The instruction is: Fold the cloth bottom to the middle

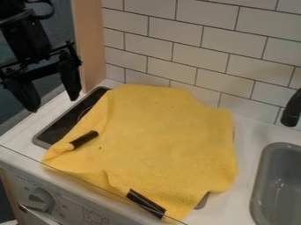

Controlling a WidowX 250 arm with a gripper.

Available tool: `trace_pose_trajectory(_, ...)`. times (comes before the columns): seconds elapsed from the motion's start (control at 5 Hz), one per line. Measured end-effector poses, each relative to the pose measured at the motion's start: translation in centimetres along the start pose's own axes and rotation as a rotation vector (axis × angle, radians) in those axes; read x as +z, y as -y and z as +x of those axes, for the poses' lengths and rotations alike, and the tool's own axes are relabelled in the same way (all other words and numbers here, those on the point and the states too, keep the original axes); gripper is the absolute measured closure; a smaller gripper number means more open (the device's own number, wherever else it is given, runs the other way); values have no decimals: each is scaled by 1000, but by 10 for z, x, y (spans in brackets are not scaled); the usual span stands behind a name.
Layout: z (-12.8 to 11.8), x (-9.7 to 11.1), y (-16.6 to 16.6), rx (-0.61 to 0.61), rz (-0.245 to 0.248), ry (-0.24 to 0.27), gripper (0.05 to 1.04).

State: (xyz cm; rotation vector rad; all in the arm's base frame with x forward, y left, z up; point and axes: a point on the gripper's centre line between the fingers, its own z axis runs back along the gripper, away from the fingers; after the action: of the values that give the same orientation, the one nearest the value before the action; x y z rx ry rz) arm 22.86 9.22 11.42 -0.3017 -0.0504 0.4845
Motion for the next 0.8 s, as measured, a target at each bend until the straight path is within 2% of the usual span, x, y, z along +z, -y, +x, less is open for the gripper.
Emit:
trace_pose_trajectory(0.2, -2, -6, -2, 14, 1, -22, 84)
trace_pose_trajectory(0.4, -4, -13, 15, -53, 23, -62, 84)
trace_pose_trajectory(0.6, -4, -13, 22, -80, 31, -68, 84)
trace_pose_trajectory(0.8, -11, -20, 41, -178, 73, -101, 84)
